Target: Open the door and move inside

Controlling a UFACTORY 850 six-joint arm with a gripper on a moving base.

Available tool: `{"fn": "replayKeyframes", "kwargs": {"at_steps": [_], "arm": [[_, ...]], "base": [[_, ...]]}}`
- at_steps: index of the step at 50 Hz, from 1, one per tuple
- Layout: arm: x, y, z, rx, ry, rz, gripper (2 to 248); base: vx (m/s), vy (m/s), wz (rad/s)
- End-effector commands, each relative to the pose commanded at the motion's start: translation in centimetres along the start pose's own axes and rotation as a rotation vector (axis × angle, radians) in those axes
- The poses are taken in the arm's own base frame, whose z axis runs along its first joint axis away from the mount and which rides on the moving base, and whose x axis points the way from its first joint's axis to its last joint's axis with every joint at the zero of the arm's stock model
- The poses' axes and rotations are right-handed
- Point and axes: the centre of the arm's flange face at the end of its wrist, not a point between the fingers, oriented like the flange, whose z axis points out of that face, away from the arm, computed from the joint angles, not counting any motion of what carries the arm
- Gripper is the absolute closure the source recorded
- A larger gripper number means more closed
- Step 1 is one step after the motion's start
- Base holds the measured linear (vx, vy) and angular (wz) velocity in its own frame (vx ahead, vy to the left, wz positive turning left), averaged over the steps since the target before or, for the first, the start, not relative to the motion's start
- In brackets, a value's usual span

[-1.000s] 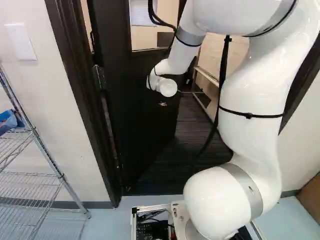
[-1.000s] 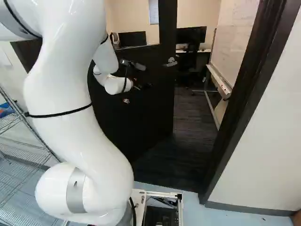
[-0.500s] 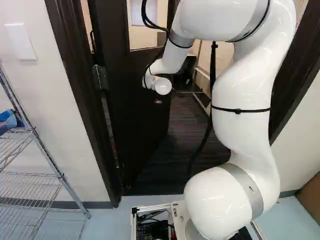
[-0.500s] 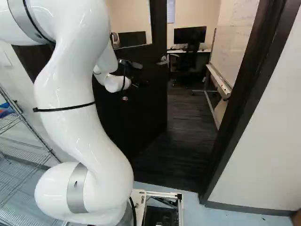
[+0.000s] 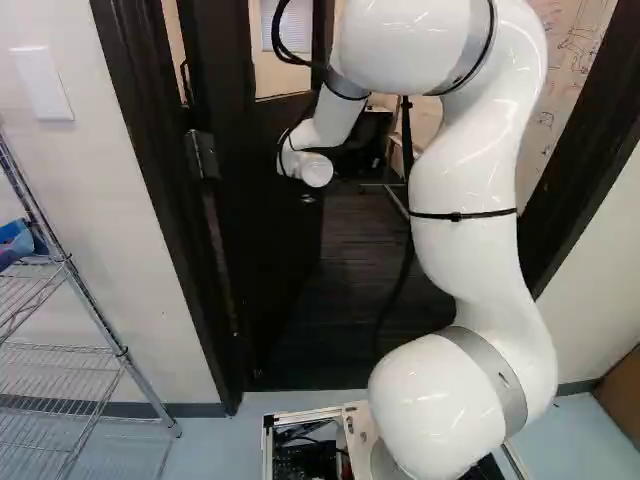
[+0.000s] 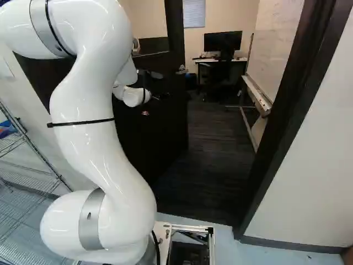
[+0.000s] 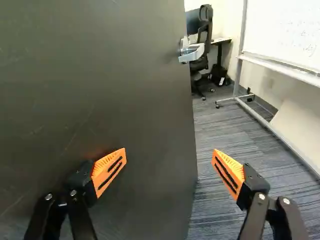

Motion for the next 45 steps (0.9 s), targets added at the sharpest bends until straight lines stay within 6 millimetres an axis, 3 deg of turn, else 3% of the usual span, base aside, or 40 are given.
{"fn": "replayKeyframes", "kwargs": {"at_steps": [45], "arm": [[-1.0,-5.1,3.3,0.147,-0.006,-0.104,3]], "base": [[0.000,0.000,0.000]]}}
